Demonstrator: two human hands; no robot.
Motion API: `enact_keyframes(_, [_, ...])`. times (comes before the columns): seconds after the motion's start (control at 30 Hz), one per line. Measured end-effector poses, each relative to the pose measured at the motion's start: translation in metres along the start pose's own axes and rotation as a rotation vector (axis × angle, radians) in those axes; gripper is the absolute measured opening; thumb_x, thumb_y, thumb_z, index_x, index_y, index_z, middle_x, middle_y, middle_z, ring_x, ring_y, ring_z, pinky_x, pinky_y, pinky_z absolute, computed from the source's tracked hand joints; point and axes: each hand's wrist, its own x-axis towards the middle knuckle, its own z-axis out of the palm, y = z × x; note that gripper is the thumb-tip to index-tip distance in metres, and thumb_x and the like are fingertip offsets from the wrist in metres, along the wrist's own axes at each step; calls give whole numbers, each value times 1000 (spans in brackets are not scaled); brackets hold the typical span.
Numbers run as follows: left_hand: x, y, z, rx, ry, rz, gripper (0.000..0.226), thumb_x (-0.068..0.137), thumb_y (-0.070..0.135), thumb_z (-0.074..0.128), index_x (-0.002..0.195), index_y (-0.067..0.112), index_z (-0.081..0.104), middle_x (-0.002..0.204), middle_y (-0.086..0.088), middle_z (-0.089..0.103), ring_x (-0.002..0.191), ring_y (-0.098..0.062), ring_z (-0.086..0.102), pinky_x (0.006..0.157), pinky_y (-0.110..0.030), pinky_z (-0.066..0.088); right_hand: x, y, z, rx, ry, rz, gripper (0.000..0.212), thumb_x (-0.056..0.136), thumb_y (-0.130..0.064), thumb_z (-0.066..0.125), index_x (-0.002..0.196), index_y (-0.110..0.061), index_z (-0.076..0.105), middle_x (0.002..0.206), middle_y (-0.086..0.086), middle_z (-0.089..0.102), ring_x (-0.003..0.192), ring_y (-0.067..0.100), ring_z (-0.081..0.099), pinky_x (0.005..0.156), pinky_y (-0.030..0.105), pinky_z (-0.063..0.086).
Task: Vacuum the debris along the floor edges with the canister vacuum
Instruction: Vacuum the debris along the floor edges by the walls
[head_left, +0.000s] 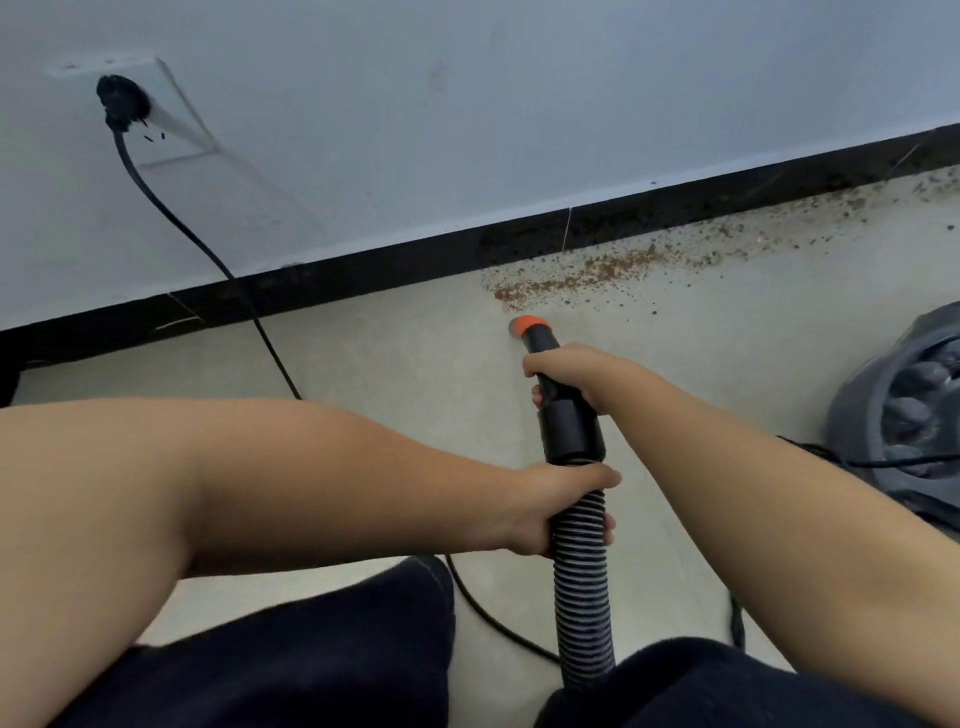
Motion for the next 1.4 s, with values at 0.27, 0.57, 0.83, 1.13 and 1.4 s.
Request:
enact_keyframes(0.27, [38,19,37,80,-87,64,19,91,26,62,94,13,48,70,-5,60,58,-16,59,55,-25,52,6,19,-69,152,148,48,11,89,-11,55,92,-9,45,65,9,56,36,15,56,43,23,51])
enact_keyframes(0.57, [65,53,44,48,-101,88,23,90,24,63,102,12,48,72,-5,59,58,-15,58,49,-22,52,29,8,-104,227,227,47,12,87,-9,57,94,-9,48,66,9,57,40,15,57,53,29,55])
enact_keyframes(0.83, [55,22,28,2,-63,71,22,90,24,64,100,11,50,70,-6,60,58,-17,60,54,-24,52,25,12,-63,165,150,32,15,85,-9,59,93,-6,47,64,11,59,40,16,59,45,26,52])
enact_keyframes(1.13, [65,51,46,95,-108,78,20,91,24,62,96,11,49,71,-5,58,57,-15,58,49,-23,51,25,16,-104,247,303,40,17,89,-9,56,102,-5,46,66,10,56,44,18,56,55,31,53])
enact_keyframes(1.4, [65,39,75,137,-170,37,17,91,22,61,86,11,49,67,-4,56,54,-14,56,42,-17,49,14,48,-132,284,300,110,22,83,-12,60,100,-7,47,59,8,59,43,18,58,59,33,57])
